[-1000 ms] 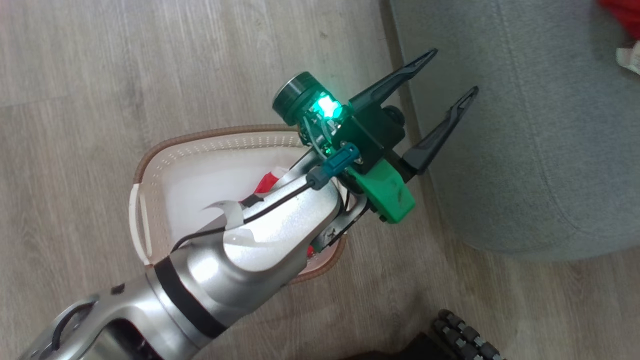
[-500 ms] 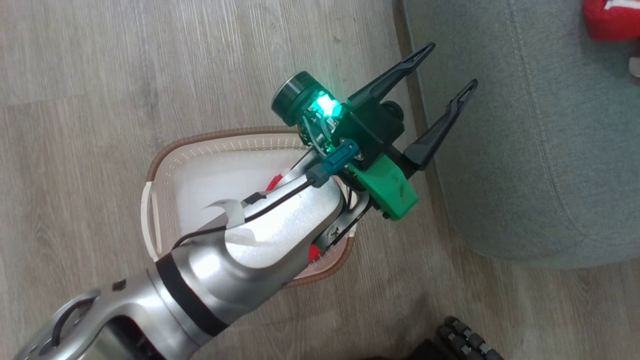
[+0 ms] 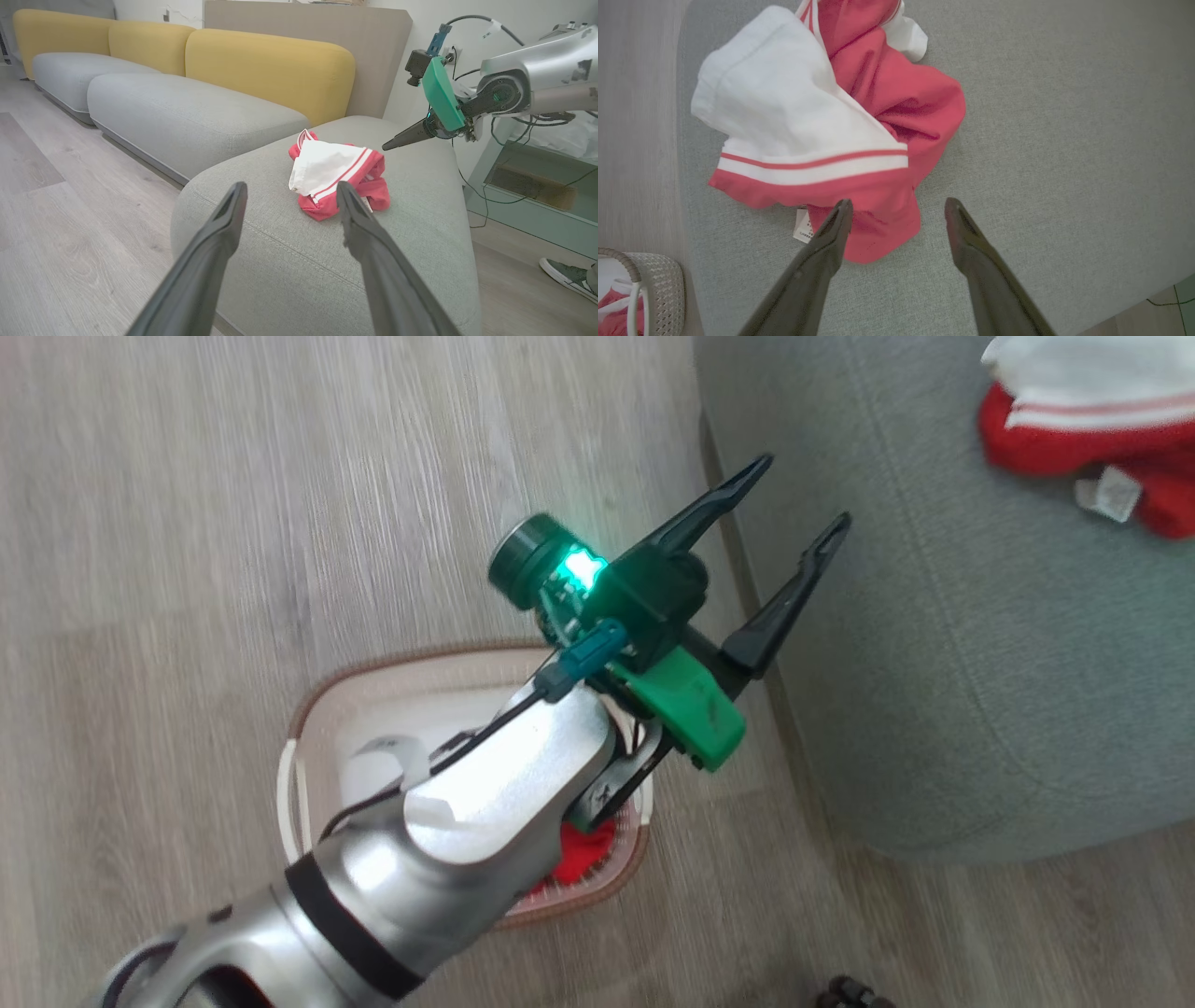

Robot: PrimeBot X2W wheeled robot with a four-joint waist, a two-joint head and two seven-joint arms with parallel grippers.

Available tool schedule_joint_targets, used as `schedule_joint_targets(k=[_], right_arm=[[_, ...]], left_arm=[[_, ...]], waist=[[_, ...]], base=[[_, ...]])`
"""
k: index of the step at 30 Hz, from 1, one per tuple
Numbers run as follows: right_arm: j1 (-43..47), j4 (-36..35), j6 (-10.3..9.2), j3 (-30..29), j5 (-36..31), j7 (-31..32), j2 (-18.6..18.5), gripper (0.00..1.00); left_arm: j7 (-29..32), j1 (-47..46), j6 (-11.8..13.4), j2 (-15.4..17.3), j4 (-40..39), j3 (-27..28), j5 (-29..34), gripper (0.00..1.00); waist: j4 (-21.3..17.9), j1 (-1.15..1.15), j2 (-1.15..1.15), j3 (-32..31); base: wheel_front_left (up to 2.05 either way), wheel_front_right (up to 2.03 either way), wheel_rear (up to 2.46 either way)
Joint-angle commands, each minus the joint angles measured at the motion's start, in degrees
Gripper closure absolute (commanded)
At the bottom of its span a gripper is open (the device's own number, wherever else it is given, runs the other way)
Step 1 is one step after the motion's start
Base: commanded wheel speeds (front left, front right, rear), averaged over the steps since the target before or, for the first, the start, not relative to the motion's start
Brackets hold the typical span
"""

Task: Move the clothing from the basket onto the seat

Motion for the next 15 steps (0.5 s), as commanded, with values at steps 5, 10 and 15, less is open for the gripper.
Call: schedule_joint_targets(k=[5, 10, 15], right_arm=[[1.1, -3.3, -0.02, 1.4, 1.4, -2.8, -2.9, 0.0], [1.7, -8.1, -0.02, 1.9, 2.6, -9.4, -3.7, 0.0], [1.9, -14.5, -0.02, 3.7, 0.7, -16.9, -4.9, 0.0]], left_arm=[[-0.3, 2.6, -0.9, 0.4, -2.4, 4.0, 0.8, 0.0], [-0.3, 5.6, -1.1, 1.8, -3.7, 6.3, 1.1, 0.0], [-0.3, 9.8, -0.8, 5.1, -5.7, 8.4, 1.0, 0.0]], waist=[[-0.9, 0.0, 0.0, -5.6], [-0.3, 0.0, 0.0, -9.1], [1.0, 0.0, 0.0, -13.1]], base=[[0.0, 0.0, 0.0], [0.0, 0.0, 0.0], [0.0, 0.0, 0.0]])
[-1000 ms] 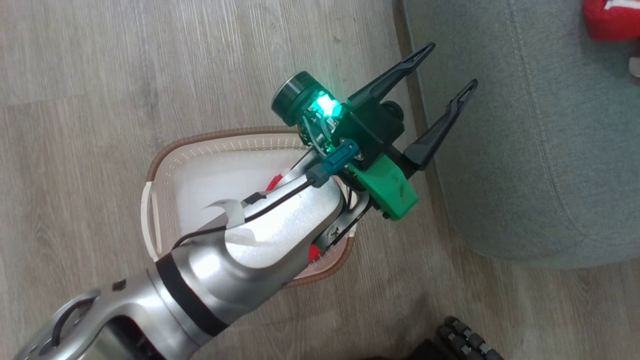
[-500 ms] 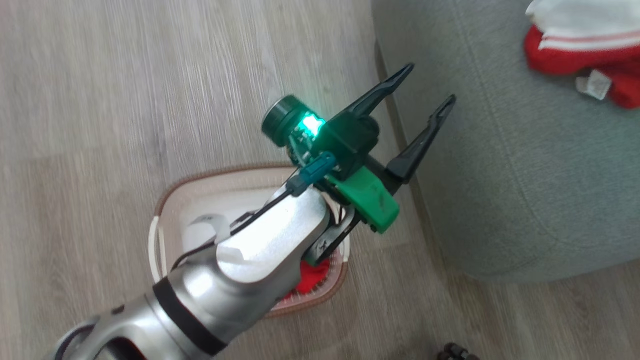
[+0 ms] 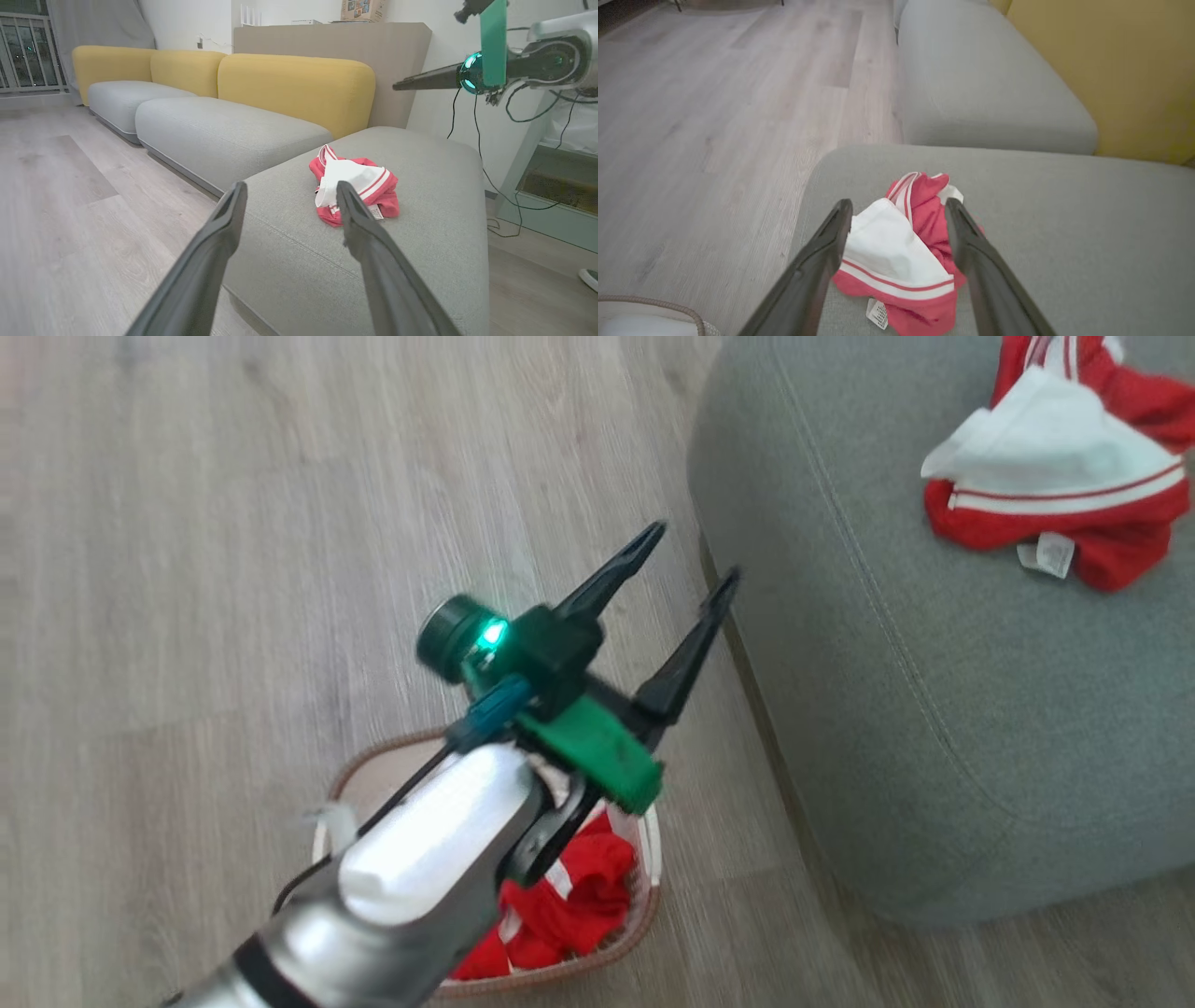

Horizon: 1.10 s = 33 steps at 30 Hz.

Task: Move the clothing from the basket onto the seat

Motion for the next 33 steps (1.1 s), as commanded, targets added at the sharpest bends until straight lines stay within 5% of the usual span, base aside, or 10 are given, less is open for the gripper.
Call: schedule_joint_targets(k=[1, 11, 19, 22, 23, 33], right_arm=[[1.9, -1.3, -0.02, -0.3, -0.4, -1.8, -2.4, 0.0], [9.9, -5.2, -0.02, -3.9, -1.2, -15.5, -4.1, 0.0], [21.2, -6.0, -0.02, -17.1, -5.2, -16.8, -0.9, 0.0], [27.4, -8.4, -0.02, -27.1, -10.7, -16.8, 2.1, 0.0], [32.6, -10.7, -0.02, -34.6, -15.3, -16.8, 4.9, 0.0], [57.4, -26.4, -0.02, -58.7, -32.1, -16.8, 22.3, 0.0]], left_arm=[[-0.3, -0.6, 0.3, 1.3, -2.4, 2.6, 0.4, 0.0], [-0.3, 5.9, 2.5, 5.3, -7.7, 7.4, -0.7, 0.0], [-0.3, 12.3, 4.4, 8.0, -10.2, 11.9, -1.9, 0.0], [-0.3, 14.5, 5.1, 8.8, -11.0, 13.5, -2.2, 0.0], [-0.3, 15.9, 5.5, 9.0, -11.5, 14.8, -2.5, 0.0], [-0.3, 21.5, 7.0, 9.1, -12.9, 20.0, -0.7, 0.0]], waist=[[1.1, 0.0, 0.0, -1.7], [6.3, 0.0, 0.0, -6.9], [8.9, 0.0, 0.0, -9.7], [9.7, 0.0, 0.0, -10.3], [10.2, 0.0, 0.0, -10.6], [12.2, 0.0, 0.0, -10.6]], base=[[0.0, 0.0, 0.0], [0.0, 0.0, 0.0], [0.0, 0.0, 0.0], [0.0, 0.0, 0.0], [0.0, 0.0, 0.0], [0.0, 0.0, 0.0]])
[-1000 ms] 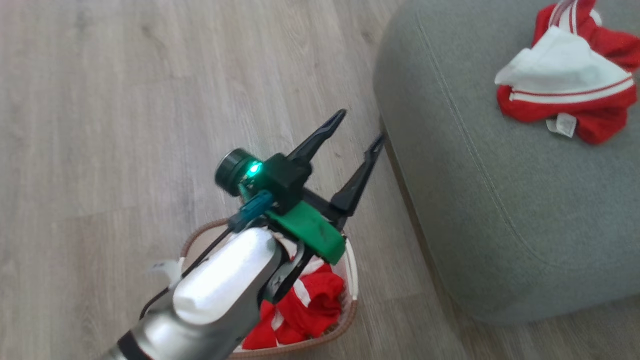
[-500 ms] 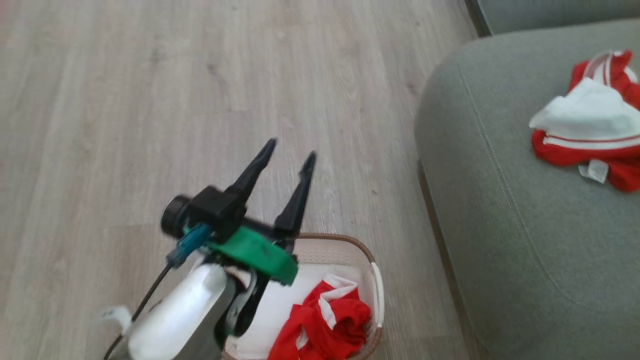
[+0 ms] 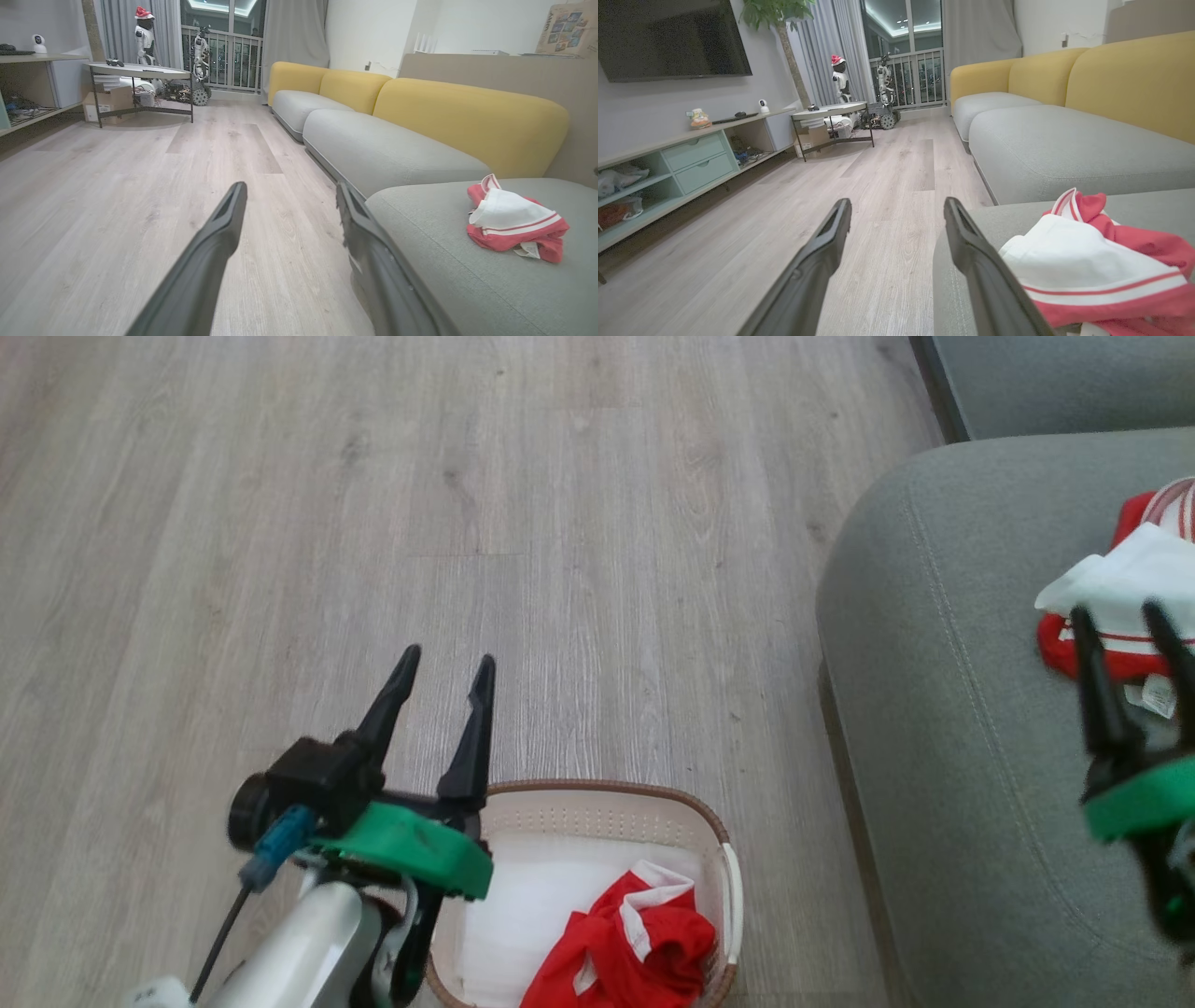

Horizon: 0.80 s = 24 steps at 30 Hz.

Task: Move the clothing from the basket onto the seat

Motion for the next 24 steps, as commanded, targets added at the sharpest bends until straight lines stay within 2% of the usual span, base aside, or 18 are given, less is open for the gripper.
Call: schedule_joint_targets(k=[1, 7, 13, 24], right_arm=[[0.6, -3.6, -0.01, -1.5, -1.4, -0.5, 0.2, 0.0], [7.9, -10.7, -0.01, -4.9, -7.8, -0.5, 6.7, 0.0], [10.4, -14.4, -0.01, -5.1, -12.3, -0.5, 11.3, 0.0], [12.4, -16.7, -0.01, -6.4, -16.0, -0.5, 14.4, 0.0]], left_arm=[[-0.3, -1.4, 0.5, 1.0, -1.9, 3.1, 1.1, 0.0], [-0.3, 2.0, 1.6, -0.5, -1.5, 7.4, 4.2, 0.0], [-0.3, 5.1, 0.5, -1.7, -1.6, 11.4, 8.2, 0.0], [-0.3, 8.5, -3.1, -6.1, -2.0, 17.3, 14.0, 0.0]], waist=[[0.3, 0.0, 0.0, -0.1], [0.8, 0.0, 0.0, 0.1], [0.4, 0.0, 0.0, 0.3], [0.2, 0.0, 0.0, 0.4]], base=[[0.0, 0.0, 0.0], [0.0, 0.0, 0.0], [0.0, 0.0, 0.0], [0.0, 0.0, 0.0]])
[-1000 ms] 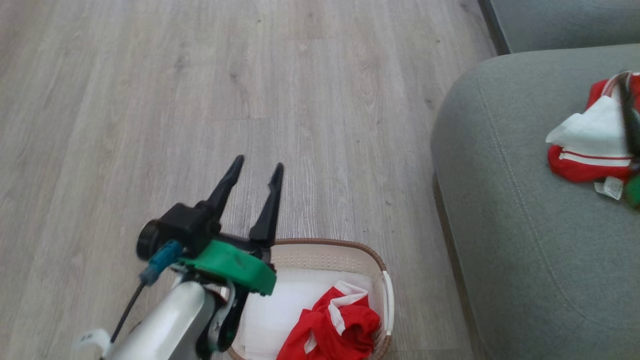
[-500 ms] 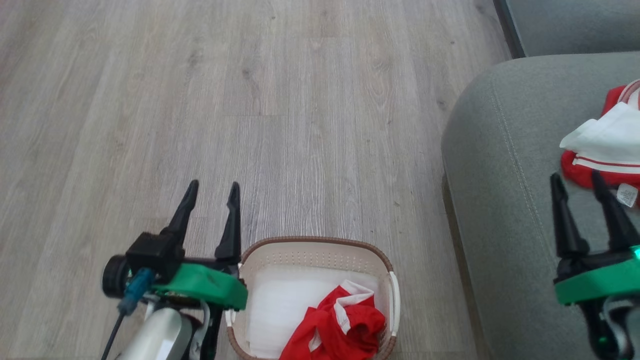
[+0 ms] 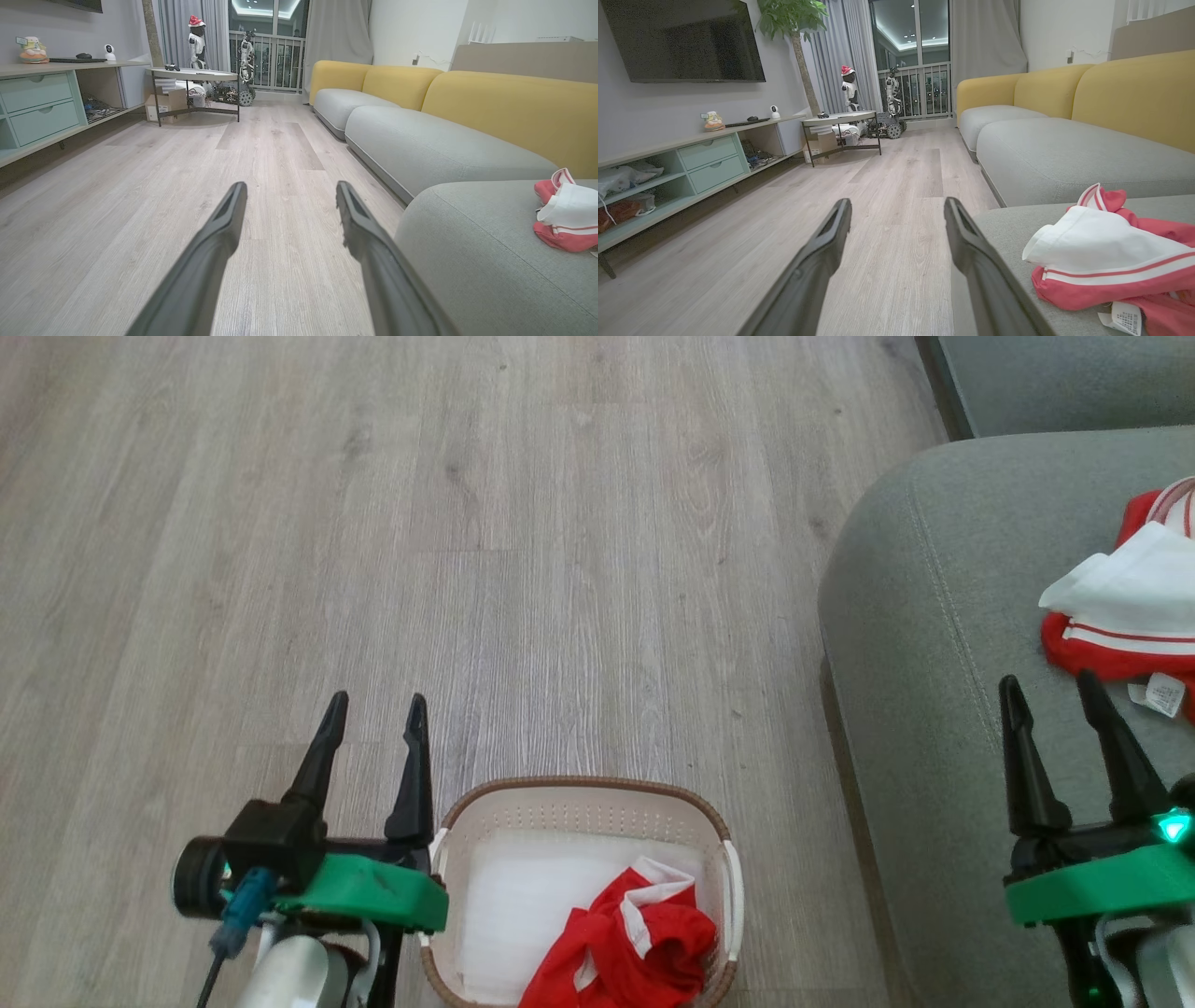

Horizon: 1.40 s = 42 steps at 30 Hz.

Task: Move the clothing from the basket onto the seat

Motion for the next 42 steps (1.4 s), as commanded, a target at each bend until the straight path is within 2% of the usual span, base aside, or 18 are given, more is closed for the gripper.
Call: schedule_joint_targets(k=[1, 21, 27, 33, 39, 42], right_arm=[[-0.6, -2.4, -0.01, 0.3, -0.5, -0.5, -0.5, 0.0], [-1.7, -2.4, -0.01, -0.2, -0.3, -0.5, -0.3, 0.0], [-4.2, -3.1, -0.01, -0.5, 0.7, -0.5, -1.4, 0.0], [-8.0, -3.8, -0.01, 0.0, 2.1, -0.5, -3.2, 0.0], [-12.6, -4.3, -0.01, 0.0, 3.8, -0.5, -4.7, 0.0], [-14.7, -4.5, -0.01, 0.0, 4.4, -0.5, -5.1, 0.0]], left_arm=[[-0.3, -1.6, -0.5, -0.2, -1.8, 3.0, 0.9, 0.0], [-0.3, -1.7, -5.5, -4.8, 0.9, 7.0, 5.0, 0.0], [-0.3, -4.4, -6.0, -5.9, 4.1, 5.4, 5.3, 0.0], [-0.3, -8.5, -5.4, -6.5, 9.0, 3.3, 5.1, 0.0], [-0.3, -14.2, -4.2, -6.6, 16.8, -0.9, 1.1, 0.0], [-0.3, -17.0, -4.7, -6.6, 21.3, -3.4, -1.4, 0.0]], waist=[[0.0, 0.0, 0.0, 0.1], [-0.9, 0.0, 0.0, 1.9], [-2.1, 0.0, 0.0, 5.6], [-3.9, 0.0, 0.0, 10.7], [-6.5, 0.0, 0.0, 16.1], [-7.6, 0.0, 0.0, 18.1]], base=[[0.0, 0.0, 0.0], [0.0, 0.0, 0.0], [0.0, 0.0, 0.0], [0.0, 0.0, 0.0], [0.0, 0.0, 0.0], [0.0, 0.0, 0.0]])
